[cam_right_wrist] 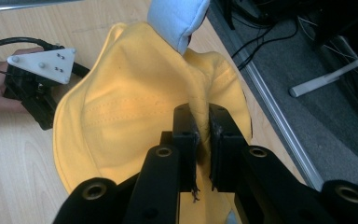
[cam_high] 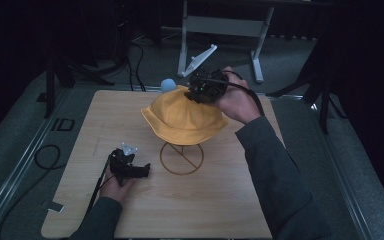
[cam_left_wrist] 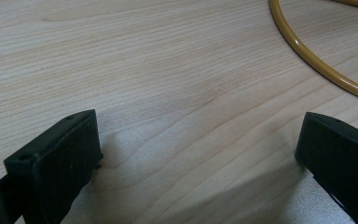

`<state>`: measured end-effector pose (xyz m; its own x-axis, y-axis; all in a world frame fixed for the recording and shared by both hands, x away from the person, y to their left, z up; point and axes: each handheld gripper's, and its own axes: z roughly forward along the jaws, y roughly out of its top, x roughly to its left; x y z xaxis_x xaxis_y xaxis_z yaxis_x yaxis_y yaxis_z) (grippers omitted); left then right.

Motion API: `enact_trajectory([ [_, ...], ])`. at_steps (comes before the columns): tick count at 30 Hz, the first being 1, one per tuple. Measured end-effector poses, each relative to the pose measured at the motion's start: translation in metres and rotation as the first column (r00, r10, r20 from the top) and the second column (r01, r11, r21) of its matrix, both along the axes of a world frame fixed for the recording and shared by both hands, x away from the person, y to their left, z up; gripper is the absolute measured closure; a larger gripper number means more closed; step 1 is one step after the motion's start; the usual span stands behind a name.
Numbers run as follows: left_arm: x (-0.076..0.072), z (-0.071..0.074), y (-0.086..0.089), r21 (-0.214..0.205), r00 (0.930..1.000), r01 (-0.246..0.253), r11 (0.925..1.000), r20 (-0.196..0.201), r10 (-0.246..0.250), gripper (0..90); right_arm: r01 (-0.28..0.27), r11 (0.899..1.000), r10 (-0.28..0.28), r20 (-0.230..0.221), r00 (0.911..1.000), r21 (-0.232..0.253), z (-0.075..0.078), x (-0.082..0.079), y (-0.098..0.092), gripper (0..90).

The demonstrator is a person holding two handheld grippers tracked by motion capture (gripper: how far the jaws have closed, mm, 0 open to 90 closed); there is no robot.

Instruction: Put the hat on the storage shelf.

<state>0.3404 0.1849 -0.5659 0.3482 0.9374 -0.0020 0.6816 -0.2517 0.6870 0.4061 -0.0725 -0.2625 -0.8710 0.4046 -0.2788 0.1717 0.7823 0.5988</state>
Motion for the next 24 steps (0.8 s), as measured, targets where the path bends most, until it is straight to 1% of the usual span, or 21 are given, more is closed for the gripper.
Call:
enact_trajectory([
  [3,0.0,0.0,0.0,0.002,1.0,0.001,1.0,0.0,-0.001,0.1,-0.013,1.0,0.013,-0.007,0.9999,-0.012,-0.002,-0.001,0.008,82.2],
  [8,0.0,0.0,0.0,0.001,1.0,0.001,1.0,0.0,-0.001,0.1,-0.041,0.998,0.04,-0.033,0.9987,-0.047,-0.008,-0.002,0.017,81.4],
  [10,0.0,0.0,0.0,0.002,1.0,0.001,1.0,0.0,-0.001,0.1,-0.035,0.998,0.032,-0.044,0.9985,-0.057,-0.011,0.0,0.019,81.3],
  [12,0.0,0.0,0.0,0.001,1.0,0.001,1.0,0.0,-0.001,0.1,-0.022,0.997,0.02,-0.034,0.9992,-0.07,-0.013,0.001,0.02,81.1],
  [15,0.0,0.0,0.0,0.001,1.0,0.001,1.0,0.0,-0.001,0.1,-0.025,0.997,0.022,-0.037,0.9991,-0.078,-0.016,0.002,0.023,78.5],
  [16,0.0,0.0,0.0,0.001,1.0,0.001,1.0,0.0,-0.001,0.1,-0.027,0.997,0.024,-0.036,0.9991,-0.078,-0.016,0.001,0.023,75.0],
  [17,0.0,0.0,0.0,0.001,1.0,0.001,1.0,0.0,-0.001,0.1,-0.027,0.997,0.025,-0.035,0.9991,-0.072,-0.015,0.001,0.022,68.9],
  [19,0.0,0.0,0.0,0.001,1.0,0.0,1.0,0.001,0.0,0.1,-0.03,0.999,0.028,-0.034,0.999,-0.046,-0.012,0.0,0.02,61.3],
  [20,0.0,0.0,0.0,0.001,1.0,0.0,1.0,0.0,0.0,0.1,-0.029,0.999,0.028,-0.041,0.9988,-0.034,-0.01,0.0,0.019,57.3],
  [22,0.0,0.0,0.0,0.0,1.0,0.001,1.0,0.0,-0.001,0.1,-0.026,1.0,0.025,-0.04,0.9989,-0.019,-0.007,-0.001,0.017,51.4],
  [24,0.0,0.0,0.0,0.001,1.0,0.001,1.0,-0.002,-0.001,0.1,-0.015,1.0,0.015,-0.034,0.9993,-0.016,-0.004,-0.002,0.014,47.3],
])
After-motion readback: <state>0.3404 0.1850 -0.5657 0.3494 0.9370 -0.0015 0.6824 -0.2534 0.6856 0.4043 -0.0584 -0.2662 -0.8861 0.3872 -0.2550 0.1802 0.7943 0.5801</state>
